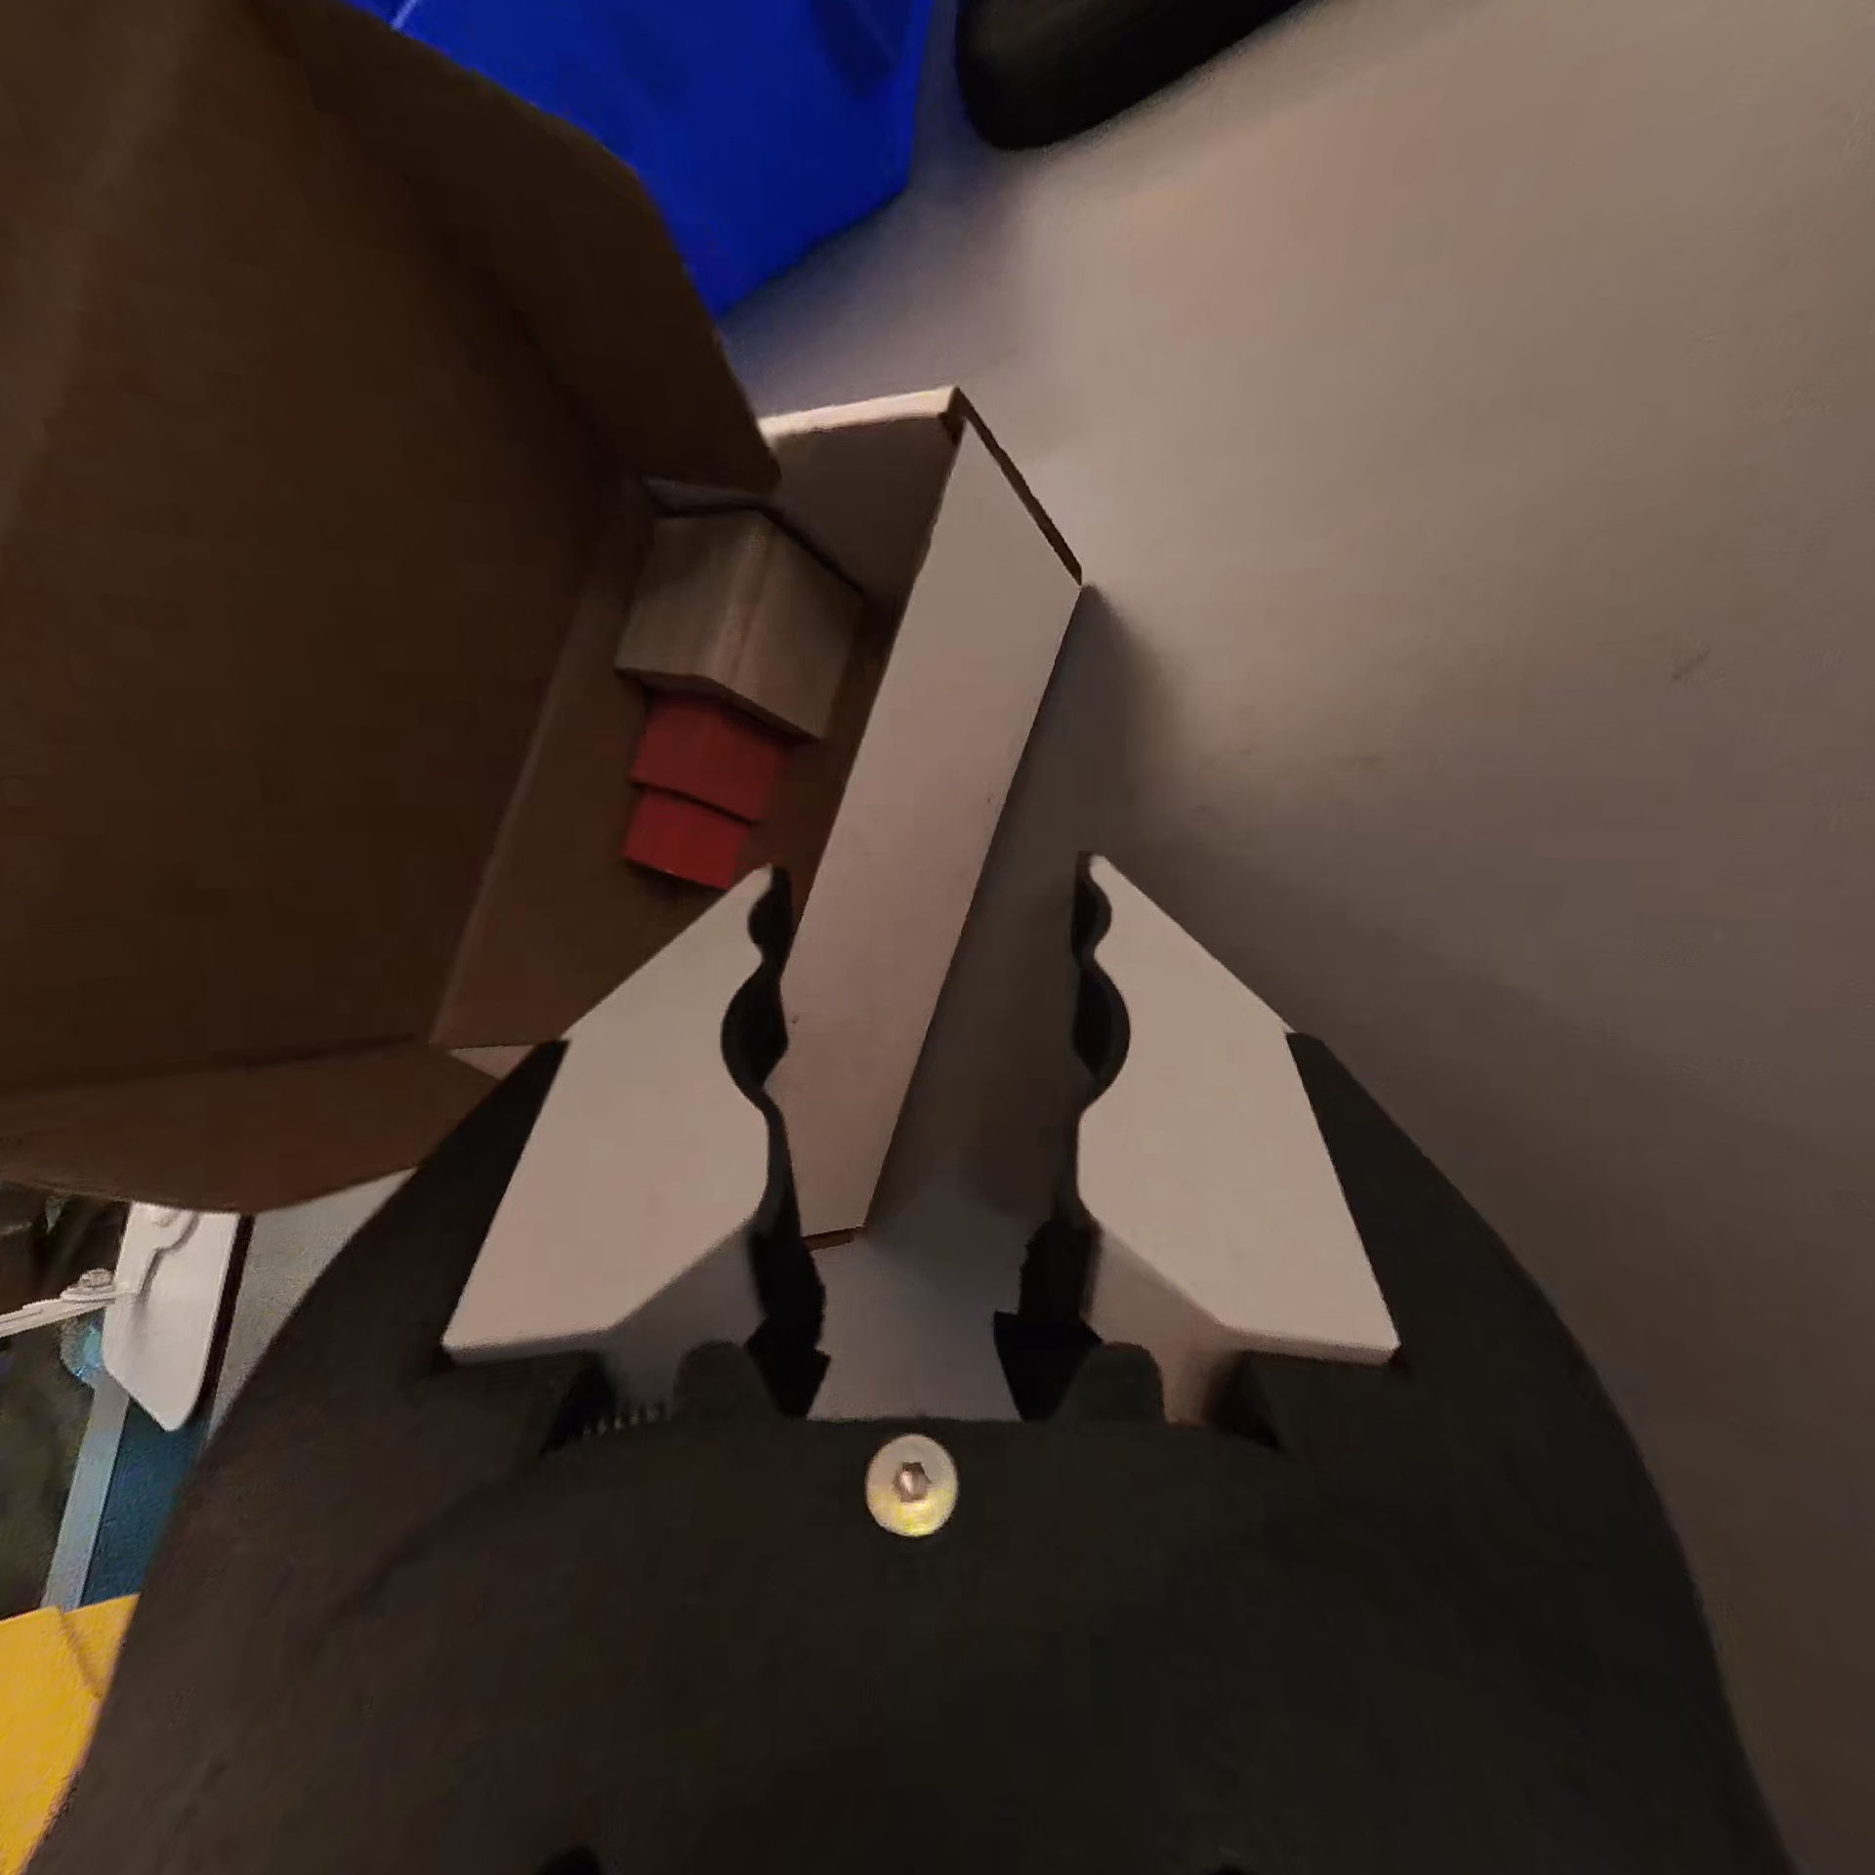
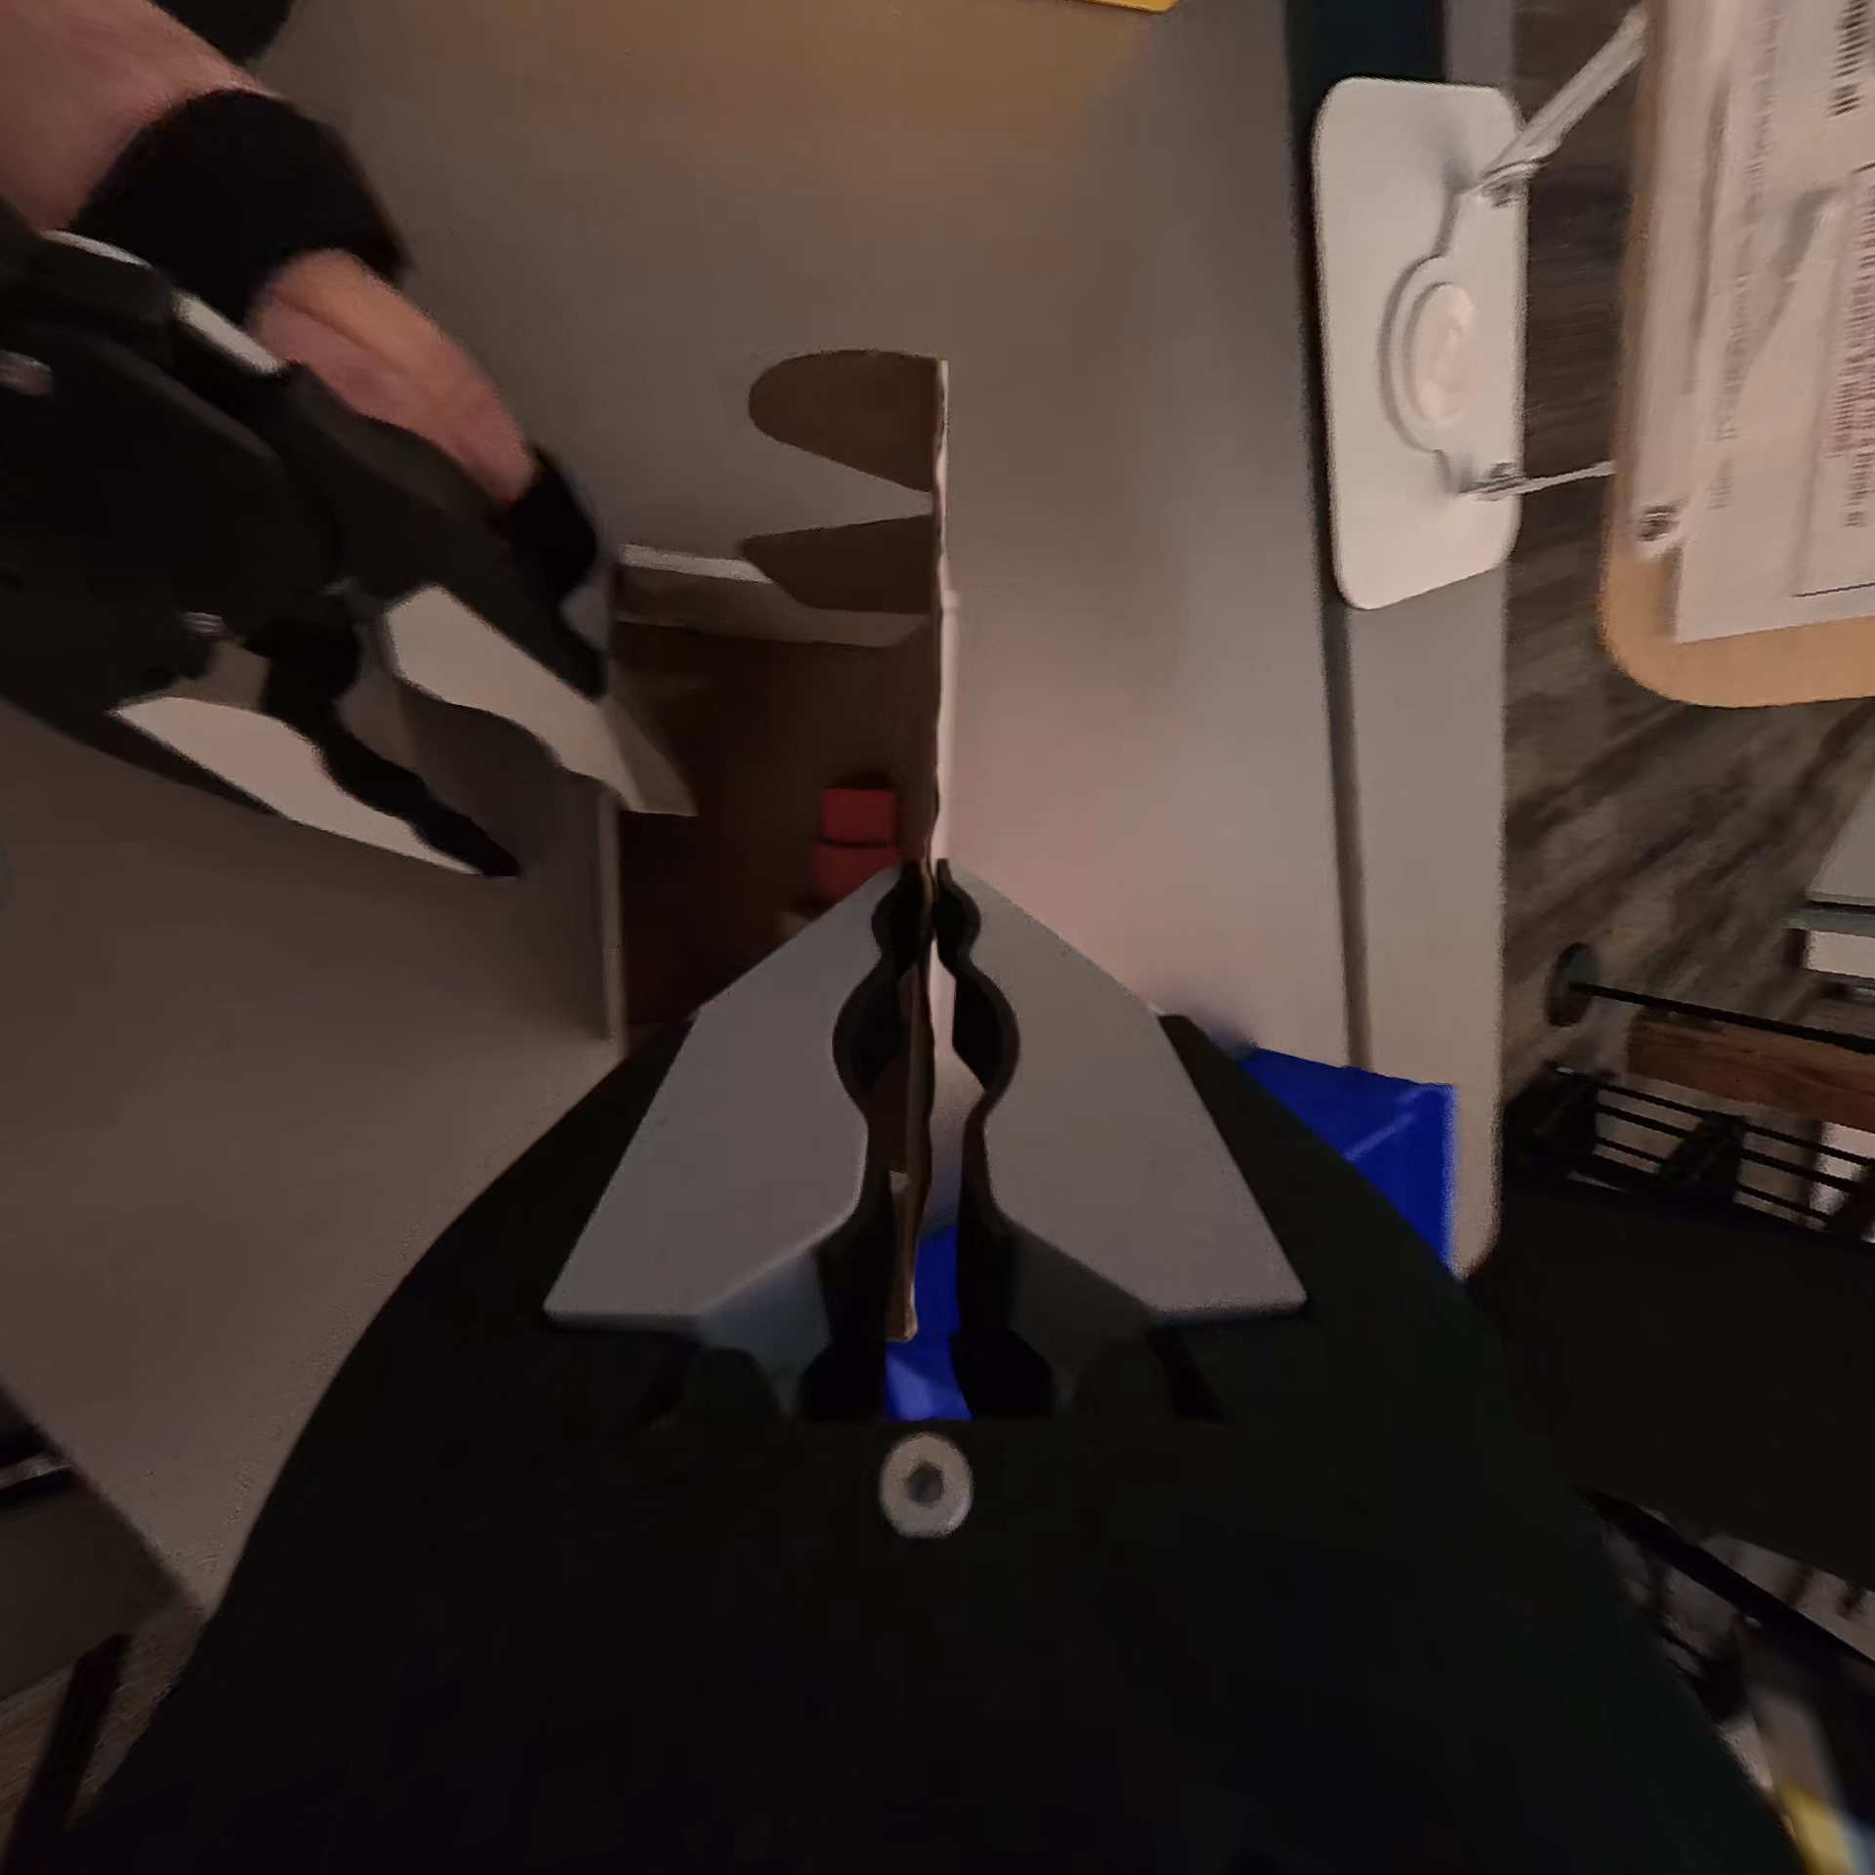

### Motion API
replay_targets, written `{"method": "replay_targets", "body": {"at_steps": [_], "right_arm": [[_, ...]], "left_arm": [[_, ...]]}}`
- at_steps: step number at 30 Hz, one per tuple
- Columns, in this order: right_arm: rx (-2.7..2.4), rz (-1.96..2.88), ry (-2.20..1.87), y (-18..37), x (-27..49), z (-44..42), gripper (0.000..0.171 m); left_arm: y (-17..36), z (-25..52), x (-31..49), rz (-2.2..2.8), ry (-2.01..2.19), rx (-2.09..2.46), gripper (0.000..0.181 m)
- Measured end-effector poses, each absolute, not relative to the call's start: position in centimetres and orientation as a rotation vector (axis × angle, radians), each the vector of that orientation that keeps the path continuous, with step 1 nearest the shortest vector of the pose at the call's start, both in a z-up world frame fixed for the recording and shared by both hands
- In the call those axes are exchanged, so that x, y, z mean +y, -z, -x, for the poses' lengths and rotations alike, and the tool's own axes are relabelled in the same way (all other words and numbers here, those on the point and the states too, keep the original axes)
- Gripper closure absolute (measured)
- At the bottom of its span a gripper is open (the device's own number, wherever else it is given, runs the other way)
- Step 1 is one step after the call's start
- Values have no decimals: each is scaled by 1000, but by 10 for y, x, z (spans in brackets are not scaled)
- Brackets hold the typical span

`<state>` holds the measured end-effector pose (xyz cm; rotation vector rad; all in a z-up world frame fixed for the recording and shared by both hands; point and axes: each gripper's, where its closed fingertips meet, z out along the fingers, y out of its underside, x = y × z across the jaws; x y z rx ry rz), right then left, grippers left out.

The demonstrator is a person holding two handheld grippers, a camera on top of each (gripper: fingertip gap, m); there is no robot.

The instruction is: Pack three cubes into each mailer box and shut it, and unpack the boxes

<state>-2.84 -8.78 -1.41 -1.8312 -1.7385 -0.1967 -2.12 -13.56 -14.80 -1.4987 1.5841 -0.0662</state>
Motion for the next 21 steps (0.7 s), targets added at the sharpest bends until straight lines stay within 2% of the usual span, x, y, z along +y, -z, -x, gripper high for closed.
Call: {"method": "replay_targets", "body": {"at_steps": [1,7,14,21], "right_arm": [[-1724,1807,243,8,-78,26,170],[-1708,1798,444,3,-10,12,169],[-1740,1773,539,50,55,13,169],[-1714,1710,515,85,82,24,164]], "left_arm": [[147,21,-136,1497,69,1586,130],[146,19,-138,1489,81,1585,135],[149,17,-139,1489,45,1591,129],[149,20,-128,1500,-47,1560,132]]}}
